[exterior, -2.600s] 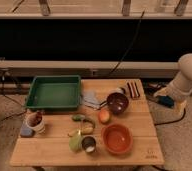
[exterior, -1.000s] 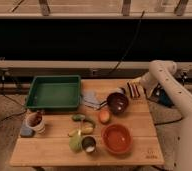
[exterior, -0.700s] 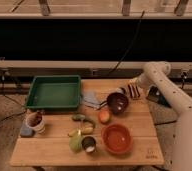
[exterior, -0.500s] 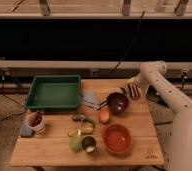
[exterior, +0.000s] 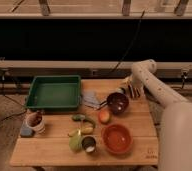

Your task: Wipe red bowl with eraser

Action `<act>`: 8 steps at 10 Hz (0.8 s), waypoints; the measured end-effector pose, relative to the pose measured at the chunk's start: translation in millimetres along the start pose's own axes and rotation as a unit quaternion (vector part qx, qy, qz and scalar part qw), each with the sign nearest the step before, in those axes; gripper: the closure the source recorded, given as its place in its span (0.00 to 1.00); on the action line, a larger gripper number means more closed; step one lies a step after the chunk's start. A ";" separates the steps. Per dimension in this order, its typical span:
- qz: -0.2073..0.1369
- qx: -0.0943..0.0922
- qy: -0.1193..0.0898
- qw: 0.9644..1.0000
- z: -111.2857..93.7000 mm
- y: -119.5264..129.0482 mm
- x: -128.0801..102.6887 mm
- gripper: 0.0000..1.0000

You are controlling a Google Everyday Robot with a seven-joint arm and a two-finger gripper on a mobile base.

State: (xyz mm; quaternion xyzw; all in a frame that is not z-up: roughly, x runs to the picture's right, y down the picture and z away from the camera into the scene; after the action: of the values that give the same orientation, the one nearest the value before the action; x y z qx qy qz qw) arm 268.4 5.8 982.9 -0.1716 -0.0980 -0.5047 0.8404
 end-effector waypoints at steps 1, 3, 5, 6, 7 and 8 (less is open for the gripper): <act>-0.004 -0.009 0.002 1.000 4.6 1.4 2.8 0.20; -0.006 -0.029 0.007 1.000 12.7 9.8 11.9 0.20; 0.008 -0.040 0.004 0.999 16.0 24.5 26.8 0.20; 0.017 -0.042 -0.005 0.999 16.5 32.5 33.1 0.20; 0.031 -0.043 -0.019 0.998 15.6 42.7 37.5 0.20; 0.039 -0.042 -0.033 0.998 14.5 46.5 37.1 0.20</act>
State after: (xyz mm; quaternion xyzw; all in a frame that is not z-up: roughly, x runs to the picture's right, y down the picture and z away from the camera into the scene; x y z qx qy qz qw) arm 327.0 1.3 999.9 -0.2264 -0.0976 -0.4694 0.8478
